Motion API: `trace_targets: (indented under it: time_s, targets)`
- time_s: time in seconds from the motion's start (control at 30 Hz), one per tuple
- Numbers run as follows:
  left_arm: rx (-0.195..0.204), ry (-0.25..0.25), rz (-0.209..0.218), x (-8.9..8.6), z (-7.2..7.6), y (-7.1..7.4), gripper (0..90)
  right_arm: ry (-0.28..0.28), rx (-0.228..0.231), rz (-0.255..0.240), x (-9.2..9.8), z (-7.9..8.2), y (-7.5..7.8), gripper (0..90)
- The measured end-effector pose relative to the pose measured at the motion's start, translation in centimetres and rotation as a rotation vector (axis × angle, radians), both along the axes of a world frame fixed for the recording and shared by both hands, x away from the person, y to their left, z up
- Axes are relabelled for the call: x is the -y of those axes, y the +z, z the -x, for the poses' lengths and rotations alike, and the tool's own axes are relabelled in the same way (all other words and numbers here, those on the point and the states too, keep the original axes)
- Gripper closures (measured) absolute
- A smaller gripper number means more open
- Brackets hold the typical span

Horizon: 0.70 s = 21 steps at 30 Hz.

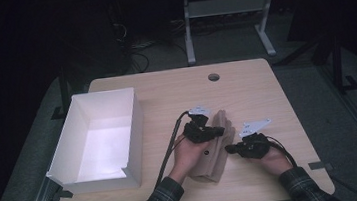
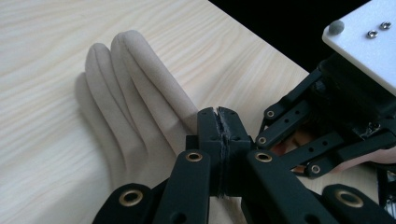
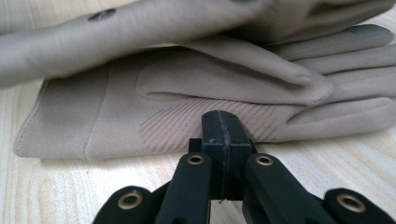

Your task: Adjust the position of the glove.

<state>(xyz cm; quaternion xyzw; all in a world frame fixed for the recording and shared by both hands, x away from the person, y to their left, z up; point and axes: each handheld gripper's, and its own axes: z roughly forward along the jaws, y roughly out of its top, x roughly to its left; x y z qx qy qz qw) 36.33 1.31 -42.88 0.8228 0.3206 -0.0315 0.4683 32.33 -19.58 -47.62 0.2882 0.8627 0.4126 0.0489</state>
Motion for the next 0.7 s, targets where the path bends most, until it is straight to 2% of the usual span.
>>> trace_targets:
  time_s: [0.13, 0.23, 0.33, 0.37, 0.4, 0.47, 0.5, 0.53, 0.6, 0.7]
  targets:
    - [-0.016, -0.02, -0.012, 1.0, 0.3, -0.6, 89.2, -0.001, -0.002, 0.0, 0.0, 0.0, 0.0, 90.0]
    - [-0.013, -0.02, -0.024, 1.2, 0.3, -0.9, 89.0, -0.001, -0.002, 0.0, 0.0, 0.0, 0.0, 90.0]
    - [-0.007, -0.03, -0.026, 1.1, 0.5, -0.8, 83.7, -0.001, -0.004, 0.006, 0.2, 0.1, 0.1, 88.8]
    - [-0.007, -0.03, -0.026, 1.1, 0.5, -0.8, 82.2, -0.001, 0.002, 0.013, 0.4, 0.1, 0.2, 84.9]
    - [-0.003, -0.03, -0.023, 1.0, 0.7, -0.6, 82.2, -0.001, 0.002, 0.013, 0.4, 0.1, 0.2, 84.9]
    - [0.011, -0.039, -0.03, 0.7, 0.9, -0.1, 79.3, -0.026, -0.006, 0.008, 1.0, 0.1, 0.5, 78.6]
    - [0.012, -0.046, -0.042, 0.6, 1.1, 0.0, 85.6, -0.057, 0.002, 0.013, 2.0, 0.1, 0.7, 72.3]
    - [0.01, -0.067, -0.062, 0.5, 1.6, 0.0, 89.4, -0.07, 0.004, 0.014, 2.6, 0.0, 0.8, 71.0]
    - [0.011, -0.077, -0.079, 0.5, 1.9, -0.2, 89.6, -0.088, 0.003, 0.004, 3.2, 0.0, 0.8, 68.4]
    - [0.016, -0.094, -0.108, 0.4, 2.7, -0.8, 89.7, -0.153, 0.014, -0.009, 4.8, -0.2, 1.0, 52.6]
